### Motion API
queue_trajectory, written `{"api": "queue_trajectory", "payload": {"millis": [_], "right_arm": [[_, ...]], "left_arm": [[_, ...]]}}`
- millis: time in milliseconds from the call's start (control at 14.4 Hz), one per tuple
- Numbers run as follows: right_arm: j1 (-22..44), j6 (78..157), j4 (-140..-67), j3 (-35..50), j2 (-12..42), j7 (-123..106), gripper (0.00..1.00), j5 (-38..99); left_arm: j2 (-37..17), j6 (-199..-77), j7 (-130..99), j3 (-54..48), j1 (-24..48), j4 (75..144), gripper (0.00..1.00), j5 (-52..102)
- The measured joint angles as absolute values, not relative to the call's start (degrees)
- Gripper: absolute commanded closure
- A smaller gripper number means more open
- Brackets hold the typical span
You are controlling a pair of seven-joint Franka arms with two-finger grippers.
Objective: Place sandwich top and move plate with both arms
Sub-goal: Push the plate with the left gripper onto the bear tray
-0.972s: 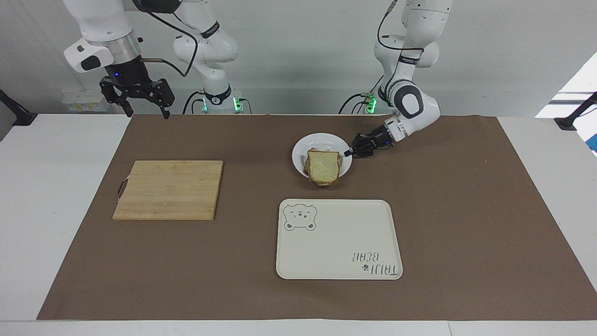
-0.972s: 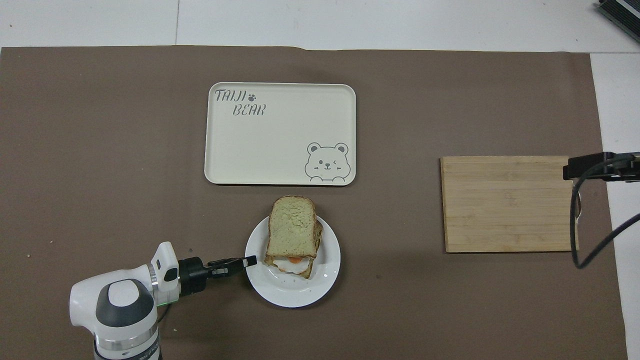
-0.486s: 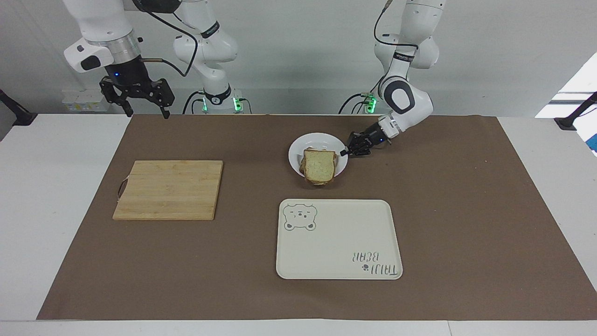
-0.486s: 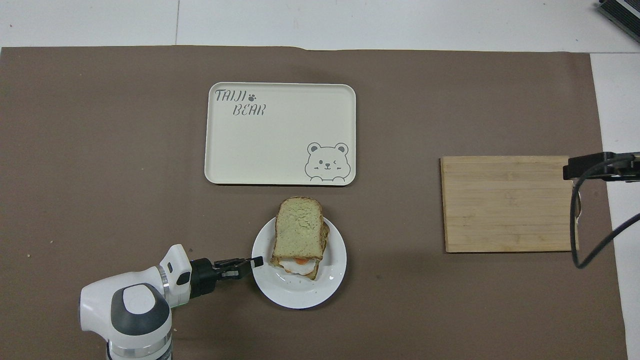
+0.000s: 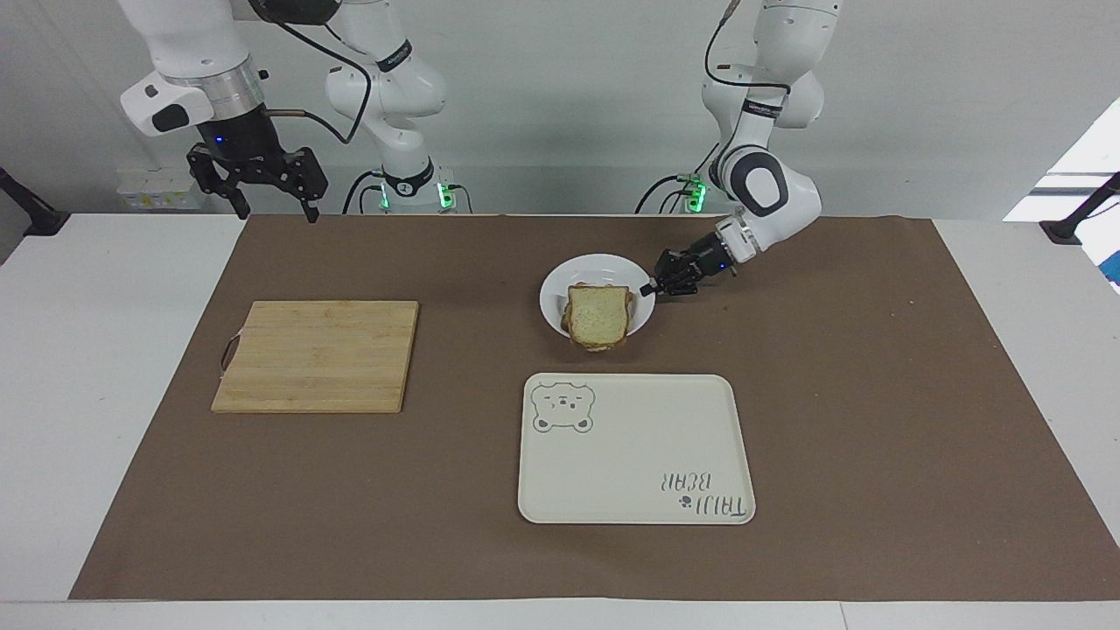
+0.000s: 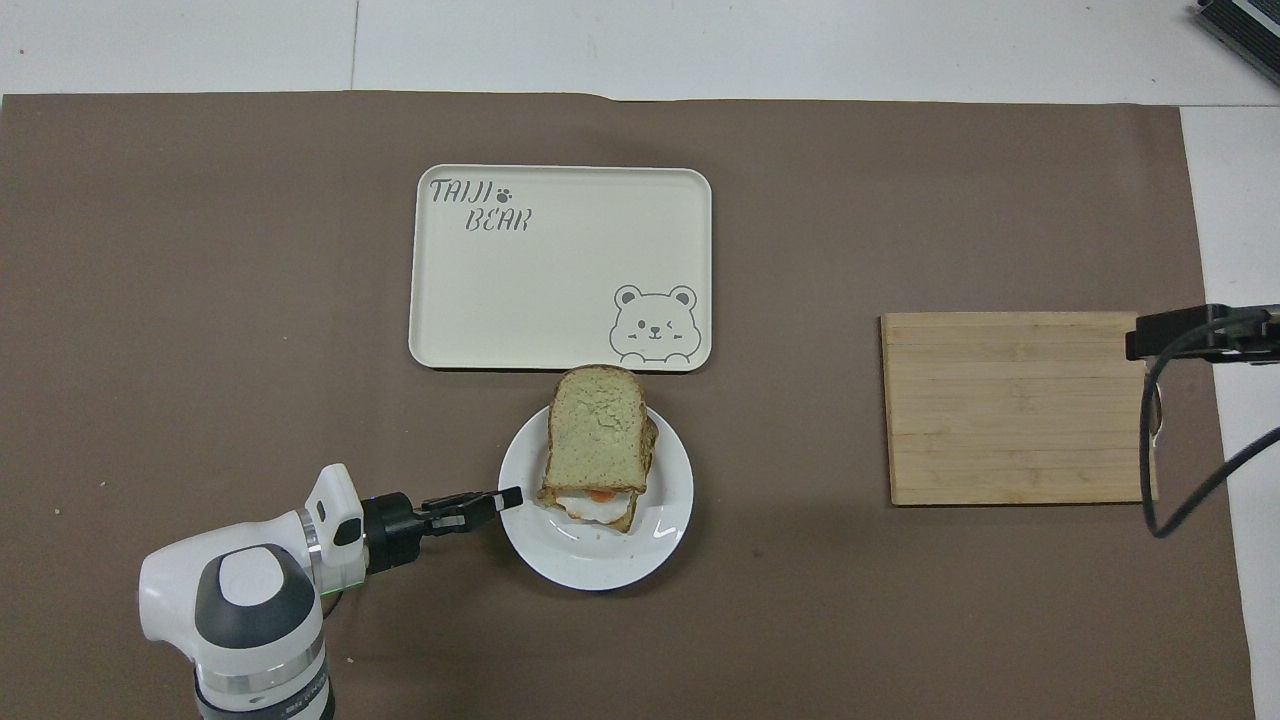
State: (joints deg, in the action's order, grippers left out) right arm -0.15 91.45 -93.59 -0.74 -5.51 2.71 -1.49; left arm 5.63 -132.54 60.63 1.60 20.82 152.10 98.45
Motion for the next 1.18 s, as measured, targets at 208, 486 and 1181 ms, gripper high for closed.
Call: {"api": "queue_trajectory", "payload": {"millis": [208, 486, 1181], "right_arm": [[-0.15, 91.45, -93.59, -0.74, -5.51, 2.71, 0.00, -1.49], [-0.15, 91.45, -93.59, -0.74, -5.51, 2.71, 0.00, -1.49], [-0.15, 91.45, -93.59, -0.74, -5.51, 2.71, 0.00, -1.49]], "left_arm": [[4.28, -128.09, 59.24, 1.73, 16.22, 148.90, 1.00, 98.44], [-1.31, -126.96, 52.78, 1.84, 14.38, 138.84, 1.00, 98.21], [-18.00, -130.27, 41.03, 2.10, 10.98, 118.08, 1.00, 86.56]]}}
